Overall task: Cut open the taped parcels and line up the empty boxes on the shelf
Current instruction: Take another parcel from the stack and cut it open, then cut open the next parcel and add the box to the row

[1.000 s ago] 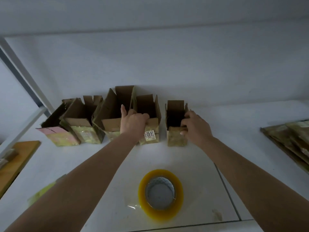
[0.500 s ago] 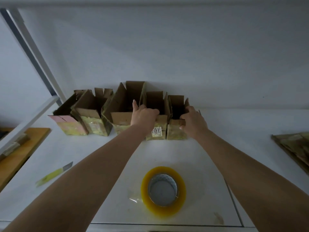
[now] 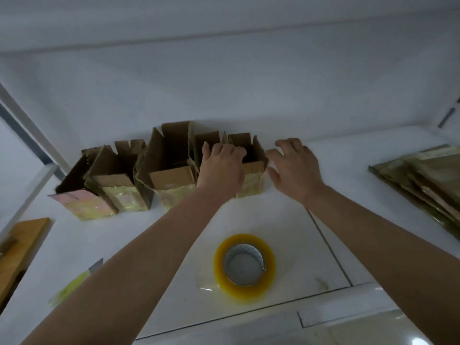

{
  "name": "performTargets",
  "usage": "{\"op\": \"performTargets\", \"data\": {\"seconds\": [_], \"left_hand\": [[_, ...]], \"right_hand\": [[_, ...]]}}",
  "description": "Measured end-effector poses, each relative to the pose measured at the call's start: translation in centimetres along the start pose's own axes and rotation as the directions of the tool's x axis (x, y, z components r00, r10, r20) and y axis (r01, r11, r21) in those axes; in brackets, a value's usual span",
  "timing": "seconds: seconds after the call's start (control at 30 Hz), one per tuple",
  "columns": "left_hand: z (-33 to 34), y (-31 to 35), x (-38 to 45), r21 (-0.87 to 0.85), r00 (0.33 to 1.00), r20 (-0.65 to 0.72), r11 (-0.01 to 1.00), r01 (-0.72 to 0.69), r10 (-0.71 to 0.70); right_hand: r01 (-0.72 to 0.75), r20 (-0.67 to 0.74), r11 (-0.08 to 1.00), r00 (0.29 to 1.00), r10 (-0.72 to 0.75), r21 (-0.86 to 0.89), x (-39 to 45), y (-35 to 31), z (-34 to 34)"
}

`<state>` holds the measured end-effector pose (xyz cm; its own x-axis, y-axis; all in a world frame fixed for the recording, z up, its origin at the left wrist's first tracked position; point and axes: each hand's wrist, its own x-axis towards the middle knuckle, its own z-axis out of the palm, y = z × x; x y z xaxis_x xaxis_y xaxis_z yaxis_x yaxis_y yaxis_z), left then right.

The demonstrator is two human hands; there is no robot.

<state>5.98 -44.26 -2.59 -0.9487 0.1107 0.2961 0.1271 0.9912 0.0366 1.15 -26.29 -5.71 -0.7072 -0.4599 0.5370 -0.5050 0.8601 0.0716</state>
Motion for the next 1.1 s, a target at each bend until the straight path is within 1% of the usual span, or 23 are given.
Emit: {"op": "performTargets", "data": {"seconds": [0.17,0.27,0.47,0.6,0.7,0.8,0.9,1.1], "left_hand": [[-0.2,4.8,-1.1,-0.082,0.980,0.055,0.979,-0.184,0.189],[0.7,8.2,-2.9,-0.131,0.947,0.037,0.941,-0.312,0.320],[2.3,15.7,-6.5,-0.248,0.845,0.020,0.821,-0.514,0.535],[1.9,21.0,-7.1,-0.266,0.767,-0.024,0.736,-0.623,0.641],[1.8,24.8,-6.9,-0.273,0.728,-0.048,0.692,-0.668,0.684],[2.5,28.6,-5.9,-0.260,0.709,-0.055,0.675,-0.690,0.704],[3.7,32.7,-3.8,-0.235,0.713,-0.042,0.687,-0.688,0.700],[5.7,41.4,0.5,-0.252,0.755,0.020,0.734,-0.631,0.656]], "right_hand": [[-0.135,-0.016,0.978,0.991,0.134,-0.157,-6.2,2.0,-3.5],[-0.222,-0.007,0.952,0.974,0.226,-0.211,-10.9,2.5,-5.7],[-0.390,0.034,0.861,0.906,0.423,-0.326,-20.2,2.9,-9.9],[-0.493,0.002,0.775,0.843,0.538,-0.394,-24.3,4.6,-12.9],[-0.530,-0.024,0.740,0.819,0.573,-0.415,-26.6,7.1,-14.3],[-0.549,-0.026,0.717,0.801,0.598,-0.429,-28.0,10.4,-14.6],[-0.544,-0.020,0.719,0.803,0.595,-0.432,-29.3,14.9,-14.3],[-0.533,0.056,0.729,0.790,0.611,-0.430,-31.3,25.6,-14.3]]}}
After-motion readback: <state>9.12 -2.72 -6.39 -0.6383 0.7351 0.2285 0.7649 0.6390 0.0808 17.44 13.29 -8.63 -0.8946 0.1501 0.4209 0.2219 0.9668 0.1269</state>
